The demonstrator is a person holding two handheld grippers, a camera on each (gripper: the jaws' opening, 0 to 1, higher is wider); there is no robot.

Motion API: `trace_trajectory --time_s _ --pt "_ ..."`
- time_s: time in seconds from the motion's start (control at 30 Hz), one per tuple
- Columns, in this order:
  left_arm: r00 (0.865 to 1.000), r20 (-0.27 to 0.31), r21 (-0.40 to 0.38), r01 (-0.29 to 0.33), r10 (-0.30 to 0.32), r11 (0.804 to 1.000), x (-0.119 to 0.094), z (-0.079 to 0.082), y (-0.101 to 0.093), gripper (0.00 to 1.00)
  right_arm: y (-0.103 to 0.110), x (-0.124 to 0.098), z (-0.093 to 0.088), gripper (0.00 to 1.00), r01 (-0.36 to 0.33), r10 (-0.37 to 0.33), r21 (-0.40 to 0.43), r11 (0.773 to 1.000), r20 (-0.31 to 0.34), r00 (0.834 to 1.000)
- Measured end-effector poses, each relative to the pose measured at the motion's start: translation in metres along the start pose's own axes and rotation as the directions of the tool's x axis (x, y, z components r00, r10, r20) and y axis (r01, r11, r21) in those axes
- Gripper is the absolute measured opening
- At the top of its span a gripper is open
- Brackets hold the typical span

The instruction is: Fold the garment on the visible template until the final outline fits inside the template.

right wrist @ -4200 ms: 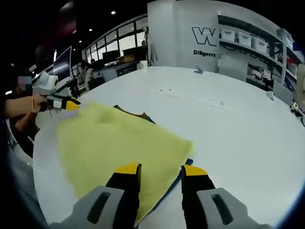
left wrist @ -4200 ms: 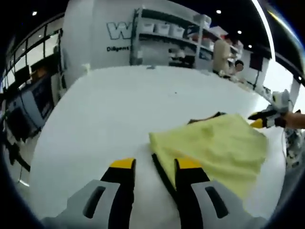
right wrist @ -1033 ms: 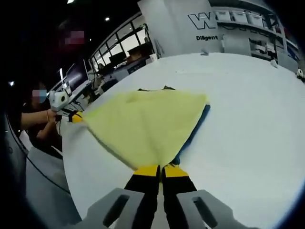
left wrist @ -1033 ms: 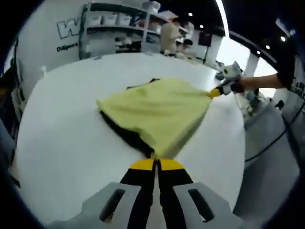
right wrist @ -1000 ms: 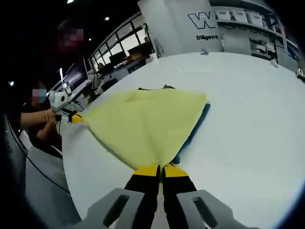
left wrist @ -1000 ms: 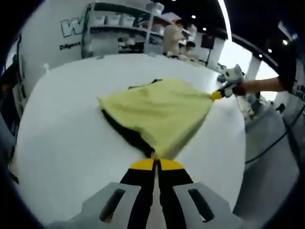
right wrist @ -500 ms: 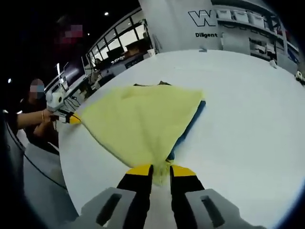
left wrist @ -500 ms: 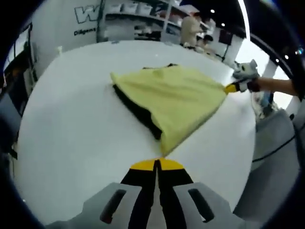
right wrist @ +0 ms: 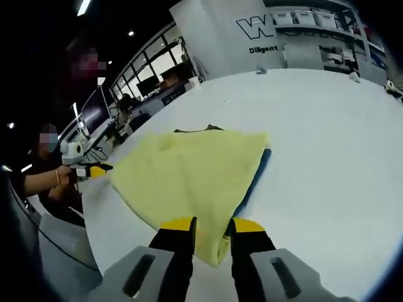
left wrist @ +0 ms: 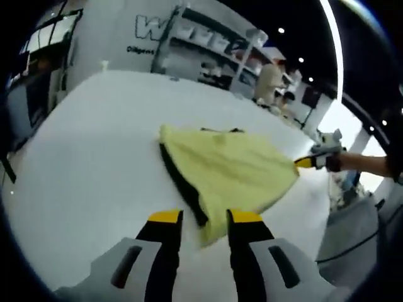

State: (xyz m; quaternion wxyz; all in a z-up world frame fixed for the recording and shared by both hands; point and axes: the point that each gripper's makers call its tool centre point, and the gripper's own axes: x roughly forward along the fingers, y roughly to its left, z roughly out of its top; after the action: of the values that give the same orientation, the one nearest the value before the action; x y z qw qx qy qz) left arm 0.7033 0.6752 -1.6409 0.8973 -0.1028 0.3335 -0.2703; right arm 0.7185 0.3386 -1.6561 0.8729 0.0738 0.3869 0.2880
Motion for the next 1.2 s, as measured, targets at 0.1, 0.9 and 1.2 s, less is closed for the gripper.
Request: trace_trajectory --time_s 0.1,0.9,1.2 --pt "1.000 0.007 -0.027 0.005 -0.005 1.000 0.009 0.005 -0.005 0.23 -0.002 0.003 0.001 0.16 -0.004 0.004 -0.005 1.000 -0.004 1.000" --pt "0.983 -0.121 -0.063 -0.145 0.137 0.987 0.016 -0.028 0.025 0.00 -0.028 0.008 -0.006 0.00 0.036 -0.043 0.168 0.985 0.039 0.998" --pt "0.982 -0.112 -0.030 -0.155 0.151 0.987 0.011 -0.026 0.022 0.06 -0.020 0.004 -0.004 0.07 0.059 -0.061 0.040 0.997 0.050 0.997"
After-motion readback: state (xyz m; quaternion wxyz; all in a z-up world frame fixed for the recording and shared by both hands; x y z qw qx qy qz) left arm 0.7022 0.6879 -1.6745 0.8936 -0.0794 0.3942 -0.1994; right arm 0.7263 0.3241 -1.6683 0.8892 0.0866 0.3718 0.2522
